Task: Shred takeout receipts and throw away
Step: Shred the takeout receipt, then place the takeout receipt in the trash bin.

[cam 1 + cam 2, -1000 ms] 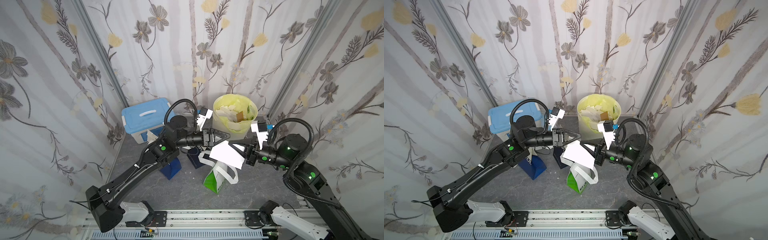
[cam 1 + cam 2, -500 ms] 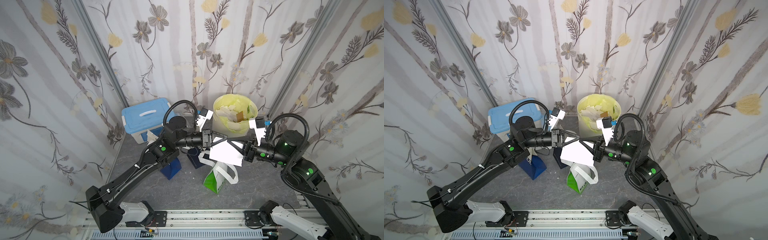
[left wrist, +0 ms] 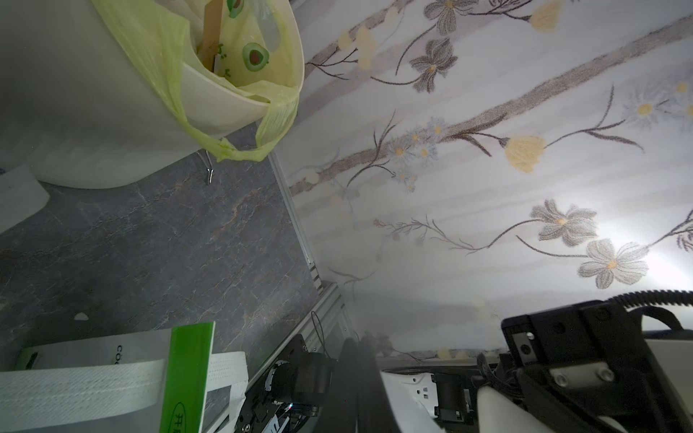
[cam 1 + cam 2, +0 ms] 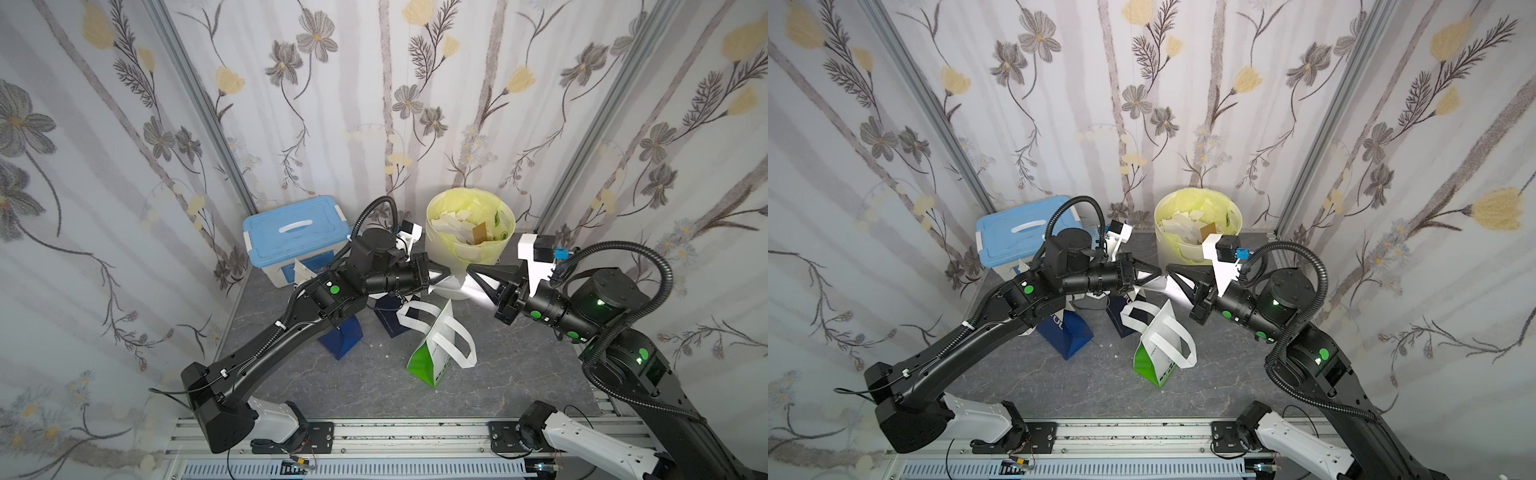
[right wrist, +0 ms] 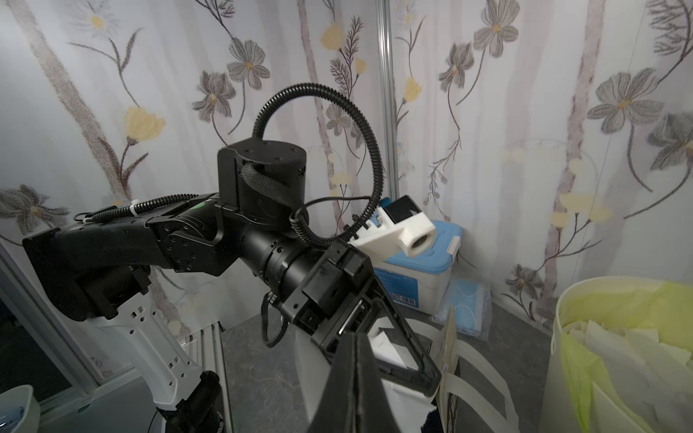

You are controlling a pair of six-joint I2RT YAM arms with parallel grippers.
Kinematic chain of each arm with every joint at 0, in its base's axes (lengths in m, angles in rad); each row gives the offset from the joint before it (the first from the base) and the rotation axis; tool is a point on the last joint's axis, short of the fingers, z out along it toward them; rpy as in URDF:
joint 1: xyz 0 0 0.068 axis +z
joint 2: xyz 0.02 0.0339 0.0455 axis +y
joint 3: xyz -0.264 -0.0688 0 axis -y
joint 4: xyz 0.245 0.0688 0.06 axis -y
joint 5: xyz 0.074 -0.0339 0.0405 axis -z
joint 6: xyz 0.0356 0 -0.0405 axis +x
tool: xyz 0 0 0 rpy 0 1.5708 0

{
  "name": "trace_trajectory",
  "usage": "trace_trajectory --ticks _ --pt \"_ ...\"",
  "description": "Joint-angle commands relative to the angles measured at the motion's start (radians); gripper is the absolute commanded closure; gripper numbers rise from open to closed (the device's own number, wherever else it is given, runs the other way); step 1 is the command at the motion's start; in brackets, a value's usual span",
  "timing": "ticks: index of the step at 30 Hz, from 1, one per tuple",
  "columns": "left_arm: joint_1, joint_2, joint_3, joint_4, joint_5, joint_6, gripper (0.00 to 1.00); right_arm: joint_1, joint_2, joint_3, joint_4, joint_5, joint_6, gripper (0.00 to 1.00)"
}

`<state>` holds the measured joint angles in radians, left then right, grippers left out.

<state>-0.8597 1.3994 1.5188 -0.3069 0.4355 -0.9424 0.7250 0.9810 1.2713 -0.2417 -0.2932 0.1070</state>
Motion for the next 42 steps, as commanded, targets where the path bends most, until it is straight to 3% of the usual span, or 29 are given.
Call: trace_trajectory --ticks 1,5,13,21,25,32,38,42 --pt "-0.004 0.019 0.016 -0.100 -0.092 0.017 1.00 0.006 -0.024 -0.024 0.148 0.013 -0.045 1.00" --pt "0.001 0.014 0.013 -0.120 -0.140 0.045 1.00 0.006 -0.071 -0.058 0.201 0.076 0.013 1.00" --pt "0.019 -0.019 -0.002 -0.140 -0.267 0.084 1.00 -0.038 -0.027 -0.078 0.247 0.419 0.051 1.00" --pt "0.024 -0.103 -0.102 0.064 -0.383 0.074 1.00 -0.231 0.304 0.083 0.257 0.542 0.229 1.00" --pt "0.030 -0.135 -0.153 0.128 -0.418 0.052 1.00 -0.288 0.469 0.184 0.290 0.551 0.254 1.00" --pt "0.038 -0.192 -0.201 0.169 -0.417 0.040 1.00 -0.359 0.810 0.470 0.154 0.564 0.248 0.99" --pt "0.044 -0.183 -0.224 0.247 -0.401 0.015 1.00 -0.390 1.014 0.747 -0.076 0.488 0.209 0.58" --pt "0.051 -0.164 -0.223 0.280 -0.383 0.008 1.00 -0.392 1.009 0.800 -0.111 0.519 0.170 0.40"
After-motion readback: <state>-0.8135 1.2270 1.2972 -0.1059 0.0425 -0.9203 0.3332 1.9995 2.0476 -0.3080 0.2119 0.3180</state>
